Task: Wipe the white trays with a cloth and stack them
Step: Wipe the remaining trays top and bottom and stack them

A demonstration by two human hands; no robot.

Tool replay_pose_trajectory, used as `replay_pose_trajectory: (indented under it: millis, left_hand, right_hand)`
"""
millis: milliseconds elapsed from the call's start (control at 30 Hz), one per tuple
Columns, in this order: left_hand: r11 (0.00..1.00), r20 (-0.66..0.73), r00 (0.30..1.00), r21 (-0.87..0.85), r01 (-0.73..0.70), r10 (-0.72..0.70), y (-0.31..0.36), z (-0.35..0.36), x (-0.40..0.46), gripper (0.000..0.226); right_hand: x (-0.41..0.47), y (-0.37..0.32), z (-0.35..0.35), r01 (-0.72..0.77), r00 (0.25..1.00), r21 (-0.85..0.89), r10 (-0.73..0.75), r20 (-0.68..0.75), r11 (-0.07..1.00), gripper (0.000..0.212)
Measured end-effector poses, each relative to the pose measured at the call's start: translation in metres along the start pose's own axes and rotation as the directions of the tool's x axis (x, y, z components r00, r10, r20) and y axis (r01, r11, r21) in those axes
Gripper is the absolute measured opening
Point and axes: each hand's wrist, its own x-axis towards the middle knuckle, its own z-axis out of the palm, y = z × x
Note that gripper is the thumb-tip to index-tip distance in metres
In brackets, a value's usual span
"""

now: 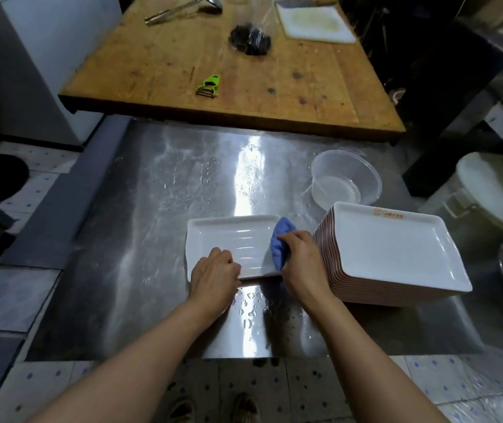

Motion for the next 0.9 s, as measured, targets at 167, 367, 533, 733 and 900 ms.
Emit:
replay_pose_trajectory:
  millis: [167, 367, 533, 733, 900]
  left_hand:
    - [0.996, 0.041, 0.999, 0.083, -0.038, 0.035, 0.006, -0.003, -0.001, 0.014]
    - [0.991, -0.103, 0.986, 0.035, -0.126, 0.129, 0.002, -0.026, -0.009, 0.012]
    - [0.989, -0.219, 0.965, 0.054, -0.138, 0.147, -0.001, -0.047, -0.013, 0.033]
    - [0.991, -0.315, 0.949, -0.119, -0.068, 0.027, -0.008, -0.053, -0.017, 0.025]
    - [0.906, -0.278, 0.941, -0.42, 0.061, -0.192, -0.003, -0.075, -0.015, 0.011]
  right_hand:
    - [-0.004, 0.0, -0.007, 0.016, 0.999, 0.05, -0.014, -0.052, 0.999, 0.027]
    - [-0.003, -0.006, -0.019, 0.012, 0.997, 0.088, -0.005, -0.078, 0.996, 0.029]
    - [0.0, -0.019, -0.034, -0.008, 0.993, 0.102, 0.02, -0.12, 0.995, 0.034]
    - [0.0, -0.034, -0.055, 0.01, 0.954, 0.245, 0.064, -0.292, 0.969, 0.037]
    - [0.002, -0.043, -0.082, 0.017, 0.892, 0.256, 0.101, -0.44, 0.967, 0.038]
